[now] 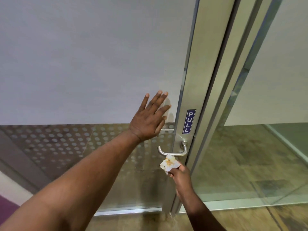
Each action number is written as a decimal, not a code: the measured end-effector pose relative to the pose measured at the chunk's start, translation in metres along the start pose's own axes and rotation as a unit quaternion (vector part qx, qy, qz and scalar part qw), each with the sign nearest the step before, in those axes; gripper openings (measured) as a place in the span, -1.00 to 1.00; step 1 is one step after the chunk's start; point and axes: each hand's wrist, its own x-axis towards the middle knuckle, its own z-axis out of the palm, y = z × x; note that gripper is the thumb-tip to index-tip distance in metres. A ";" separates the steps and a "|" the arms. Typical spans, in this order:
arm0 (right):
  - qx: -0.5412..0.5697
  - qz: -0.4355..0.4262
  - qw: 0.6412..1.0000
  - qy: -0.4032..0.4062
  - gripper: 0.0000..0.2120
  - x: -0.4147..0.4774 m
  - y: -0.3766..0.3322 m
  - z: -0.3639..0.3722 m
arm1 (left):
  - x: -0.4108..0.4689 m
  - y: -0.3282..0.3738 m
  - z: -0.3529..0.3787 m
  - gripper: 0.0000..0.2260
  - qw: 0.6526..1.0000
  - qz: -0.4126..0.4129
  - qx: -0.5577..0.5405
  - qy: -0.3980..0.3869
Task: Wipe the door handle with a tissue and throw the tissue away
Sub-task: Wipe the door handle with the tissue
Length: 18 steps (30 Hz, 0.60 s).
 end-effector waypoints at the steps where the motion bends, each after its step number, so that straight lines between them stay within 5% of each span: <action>1: -0.053 -0.034 0.998 0.024 -0.57 0.000 -0.003 -0.002 | -0.007 0.011 0.001 -0.65 1.000 0.014 -0.027 -0.001; 5: -0.224 -0.179 0.955 0.071 -0.59 -0.010 -0.014 -0.010 | -0.033 0.055 0.007 -0.87 0.985 0.043 -0.152 -0.063; 8: -0.265 -0.244 0.929 0.084 -0.62 -0.016 -0.023 -0.012 | -0.047 0.078 0.011 -0.85 0.971 0.011 -0.192 -0.142; 18: -0.056 -0.169 0.983 0.048 -0.80 -0.022 -0.044 -0.027 | -0.061 0.092 0.011 -0.67 0.933 -0.075 -0.242 -0.257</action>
